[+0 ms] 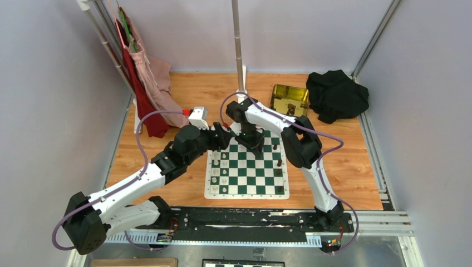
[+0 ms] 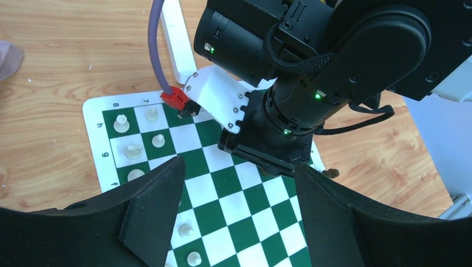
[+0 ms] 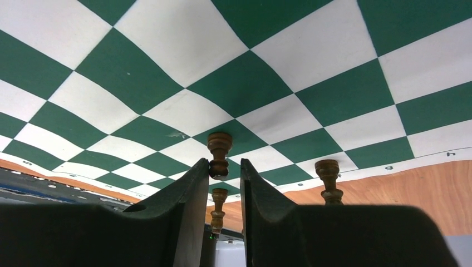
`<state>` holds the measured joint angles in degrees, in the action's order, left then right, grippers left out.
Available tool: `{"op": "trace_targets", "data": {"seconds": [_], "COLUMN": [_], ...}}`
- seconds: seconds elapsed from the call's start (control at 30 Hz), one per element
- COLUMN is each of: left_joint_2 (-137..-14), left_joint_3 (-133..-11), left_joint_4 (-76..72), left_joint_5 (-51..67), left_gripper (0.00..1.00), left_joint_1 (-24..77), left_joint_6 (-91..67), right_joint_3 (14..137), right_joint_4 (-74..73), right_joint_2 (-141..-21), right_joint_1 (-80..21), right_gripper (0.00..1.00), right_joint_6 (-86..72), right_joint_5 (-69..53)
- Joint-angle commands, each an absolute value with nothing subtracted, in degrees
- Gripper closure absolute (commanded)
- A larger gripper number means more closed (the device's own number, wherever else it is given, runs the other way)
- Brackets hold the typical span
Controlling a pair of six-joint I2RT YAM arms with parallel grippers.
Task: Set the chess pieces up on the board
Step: Place the chess piece on the chessboard.
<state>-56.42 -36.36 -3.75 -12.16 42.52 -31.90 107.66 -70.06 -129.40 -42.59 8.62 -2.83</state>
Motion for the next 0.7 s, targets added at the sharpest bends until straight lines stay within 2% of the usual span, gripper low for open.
{"op": "trace_targets", "data": {"seconds": [0.0,0.4,0.67], "left_joint_2": [-56.87,-58.58,-59.48], "left_joint_3": [-38.7,-39.67,-40.1], "left_joint_4": [-4.62,-4.48,-4.39], "left_joint_5": [-12.13,-12.39,-13.04], "left_gripper": [0.23,0.23,0.23], "left_joint_1": [42.71,43.61,44.63], "left_joint_6": [-31.27,-31.23,-30.88], "right_joint_3": [108.93,97.68,77.12], "right_joint_4": [-70.21,-60.32,-39.86], "right_joint_2": [-127.48,-115.12,-101.42], "right_joint_1": [-42.68,-42.28,-41.51], "right_gripper": [0.68,0.67,0.67], "right_joint_6": [8.57,5.2,-1.26], "right_joint_5": [-4.02,-5.06,-5.15]}}
